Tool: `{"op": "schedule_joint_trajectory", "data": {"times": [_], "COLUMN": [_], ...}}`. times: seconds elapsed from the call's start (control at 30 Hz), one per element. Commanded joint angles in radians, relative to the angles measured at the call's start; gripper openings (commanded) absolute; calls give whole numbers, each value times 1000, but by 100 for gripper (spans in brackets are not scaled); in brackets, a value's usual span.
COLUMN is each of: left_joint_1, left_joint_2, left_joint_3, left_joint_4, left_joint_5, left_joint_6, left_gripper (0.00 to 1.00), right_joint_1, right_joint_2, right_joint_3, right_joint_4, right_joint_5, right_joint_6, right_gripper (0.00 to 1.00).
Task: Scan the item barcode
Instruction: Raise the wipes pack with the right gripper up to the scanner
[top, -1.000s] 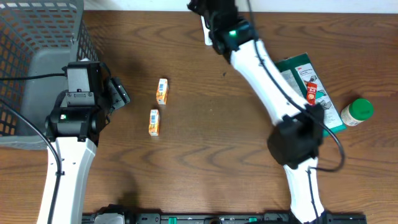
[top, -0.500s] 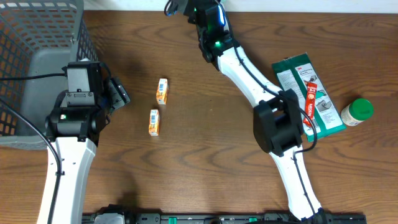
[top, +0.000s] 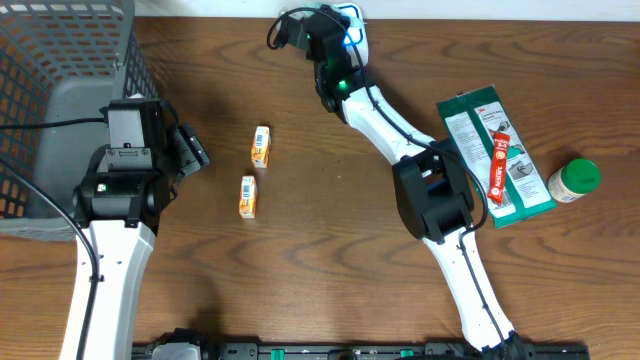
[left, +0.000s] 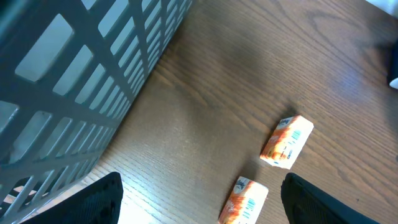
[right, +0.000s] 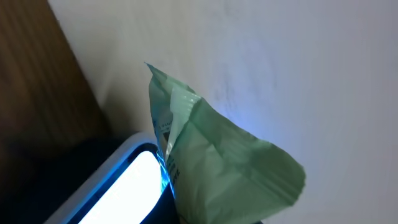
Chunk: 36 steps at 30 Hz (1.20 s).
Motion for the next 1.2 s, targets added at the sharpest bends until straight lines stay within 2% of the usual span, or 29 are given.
{"op": "schedule_joint_trajectory", "data": {"times": [0.0,0.23,0.57,0.83,1.17], "left_joint_1": [4,4,4,4,4], "left_joint_2": [2,2,2,2,2], "left_joint_3": [0,0,0,0,0], "left_joint_4": [-3,-3,-3,-3,-3], "left_joint_5": [-14,-14,-14,-14,-14], "left_joint_6": [6,6,6,6,6], "left_gripper": [82,82,82,83,83], "right_joint_1": [16,19,22,18,13], "right_joint_2": [1,1,1,1,-45], "right_joint_3": [16,16,16,16,17], "right_joint_4": [-10,-77,-97,-112,-33], "right_joint_5": [32,31,32,31,46], "right_joint_6": [126,348,372,511,557], "right_gripper": [1,1,1,1,1]}}
